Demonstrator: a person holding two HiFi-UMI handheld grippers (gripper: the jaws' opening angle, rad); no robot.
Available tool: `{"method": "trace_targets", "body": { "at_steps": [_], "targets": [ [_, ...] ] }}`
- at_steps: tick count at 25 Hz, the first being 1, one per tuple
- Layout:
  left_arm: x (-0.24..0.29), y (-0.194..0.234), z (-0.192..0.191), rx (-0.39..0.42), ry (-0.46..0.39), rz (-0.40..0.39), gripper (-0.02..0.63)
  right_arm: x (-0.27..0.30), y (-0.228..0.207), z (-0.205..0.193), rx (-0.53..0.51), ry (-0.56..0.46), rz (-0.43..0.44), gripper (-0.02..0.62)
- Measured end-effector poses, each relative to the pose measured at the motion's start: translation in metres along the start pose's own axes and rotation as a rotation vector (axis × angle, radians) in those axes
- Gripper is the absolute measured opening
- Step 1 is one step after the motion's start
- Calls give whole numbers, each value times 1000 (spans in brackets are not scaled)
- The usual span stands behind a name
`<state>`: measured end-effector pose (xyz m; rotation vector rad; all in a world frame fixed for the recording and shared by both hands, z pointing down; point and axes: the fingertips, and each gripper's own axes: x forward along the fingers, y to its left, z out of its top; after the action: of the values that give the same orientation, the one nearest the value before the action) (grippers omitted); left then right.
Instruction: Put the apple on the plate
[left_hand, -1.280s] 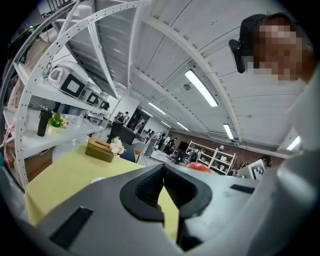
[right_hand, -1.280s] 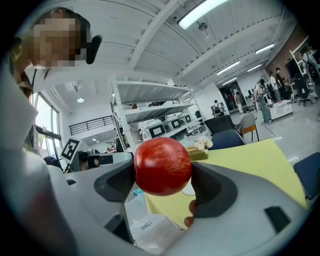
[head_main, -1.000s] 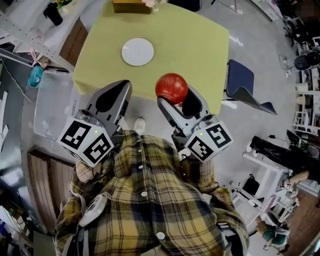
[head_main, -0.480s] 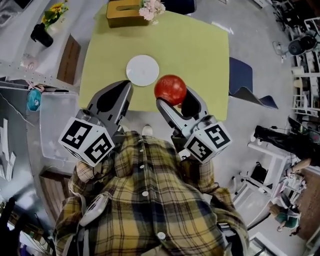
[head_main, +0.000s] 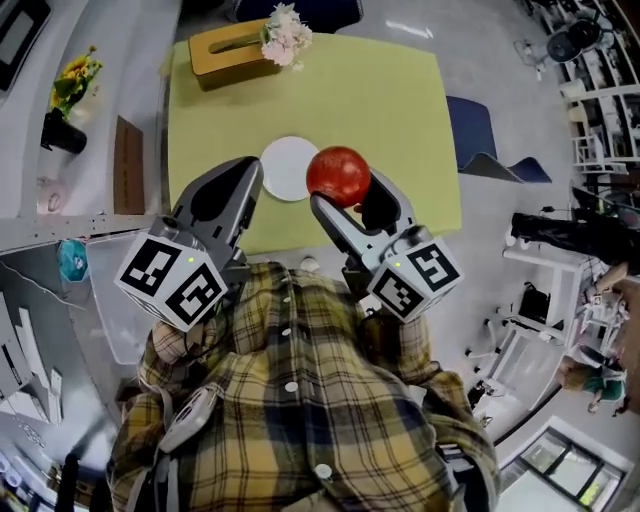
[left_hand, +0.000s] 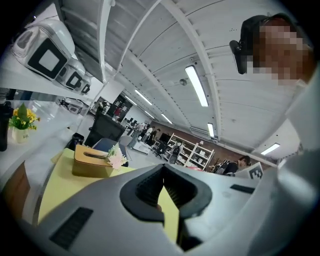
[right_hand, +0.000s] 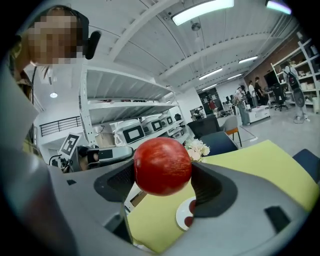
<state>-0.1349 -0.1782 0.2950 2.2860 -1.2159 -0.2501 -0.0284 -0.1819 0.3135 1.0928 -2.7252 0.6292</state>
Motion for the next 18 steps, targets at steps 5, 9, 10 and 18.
{"method": "trace_targets", "body": {
  "at_steps": [5, 9, 10, 18],
  "targets": [
    [7, 7, 3, -3, 55, -43, 8, 4, -8, 2, 42, -15, -74, 344],
    [7, 23, -3, -23, 87, -39, 8, 14, -13, -6, 68, -4, -102, 344],
    [7, 27, -4, -29, 91, -35, 8, 17, -13, -8, 71, 1, -103, 344],
    [17, 29, -14, -55, 102, -2, 8, 20, -23, -11, 65, 55, -72, 344]
  ]
}}
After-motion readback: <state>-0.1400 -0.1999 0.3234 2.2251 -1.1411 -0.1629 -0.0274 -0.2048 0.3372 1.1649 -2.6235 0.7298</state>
